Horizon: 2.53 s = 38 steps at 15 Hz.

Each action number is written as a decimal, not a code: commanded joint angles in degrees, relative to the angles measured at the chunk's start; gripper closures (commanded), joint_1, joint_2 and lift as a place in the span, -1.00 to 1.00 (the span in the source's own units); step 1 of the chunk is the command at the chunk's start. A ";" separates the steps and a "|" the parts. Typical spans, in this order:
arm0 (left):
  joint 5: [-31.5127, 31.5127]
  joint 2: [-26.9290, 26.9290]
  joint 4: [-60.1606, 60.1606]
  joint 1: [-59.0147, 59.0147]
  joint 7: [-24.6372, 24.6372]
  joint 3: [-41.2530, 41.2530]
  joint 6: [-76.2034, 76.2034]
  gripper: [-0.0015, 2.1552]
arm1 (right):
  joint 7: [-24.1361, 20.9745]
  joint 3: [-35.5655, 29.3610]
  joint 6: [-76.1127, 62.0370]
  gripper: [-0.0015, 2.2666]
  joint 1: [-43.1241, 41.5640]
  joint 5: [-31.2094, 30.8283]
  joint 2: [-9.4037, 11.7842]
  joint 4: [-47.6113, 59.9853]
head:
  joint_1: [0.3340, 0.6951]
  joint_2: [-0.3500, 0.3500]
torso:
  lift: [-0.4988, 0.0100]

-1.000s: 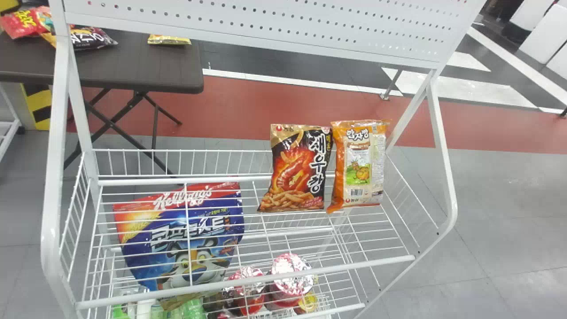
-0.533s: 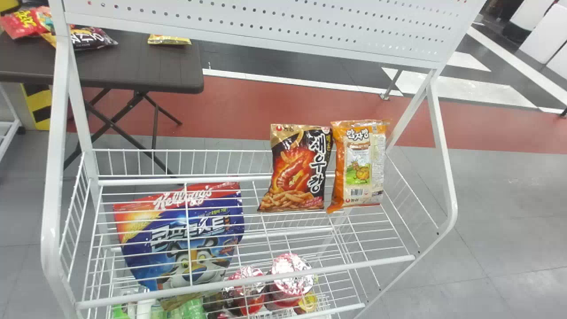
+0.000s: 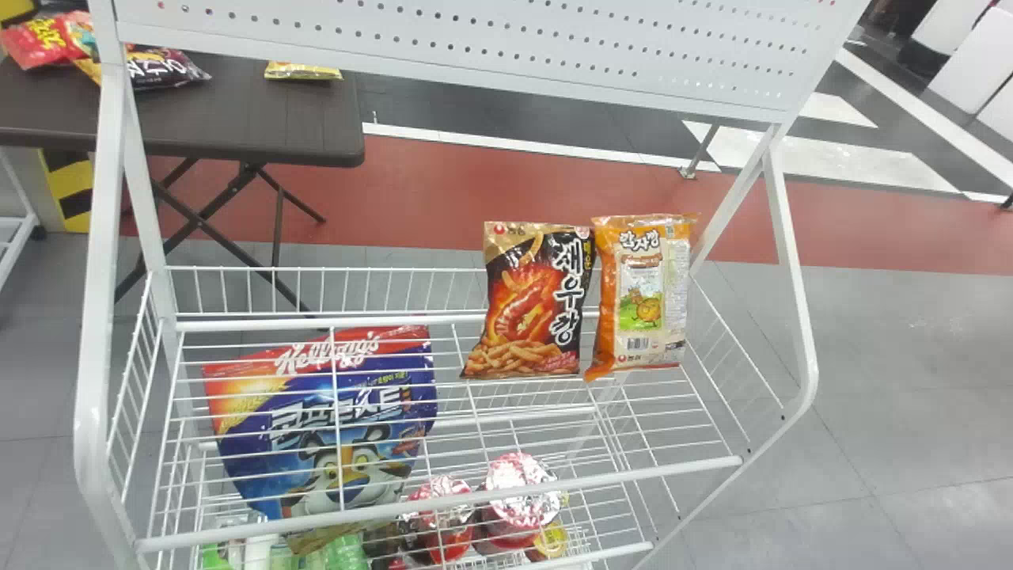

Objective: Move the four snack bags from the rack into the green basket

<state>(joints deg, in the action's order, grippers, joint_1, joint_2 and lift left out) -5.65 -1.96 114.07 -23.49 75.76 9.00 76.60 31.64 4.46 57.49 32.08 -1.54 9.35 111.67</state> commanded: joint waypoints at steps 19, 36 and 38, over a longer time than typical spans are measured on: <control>0.90 0.38 -0.25 0.46 -0.52 1.46 0.88 0.40 | -7.55 -18.88 -36.09 -0.93 -3.43 14.02 -5.66 12.34 | 1.00 -1.00 | 0.96; 0.29 0.12 -1.13 1.34 -0.35 -0.04 1.06 0.40 | -12.92 -9.65 -45.75 0.96 -26.28 1.89 -5.48 -13.76 | 1.00 -1.00 | 0.96; 0.29 0.12 -1.13 1.34 -0.35 -0.04 1.06 0.40 | -13.18 -10.09 -44.00 0.96 -23.82 3.03 -5.83 -10.16 | 1.00 -1.00 | 0.96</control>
<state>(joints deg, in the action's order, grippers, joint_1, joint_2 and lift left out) -5.36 -1.86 112.93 -22.16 75.41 9.00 77.65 18.66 -5.24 12.13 6.46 0.63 3.85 98.90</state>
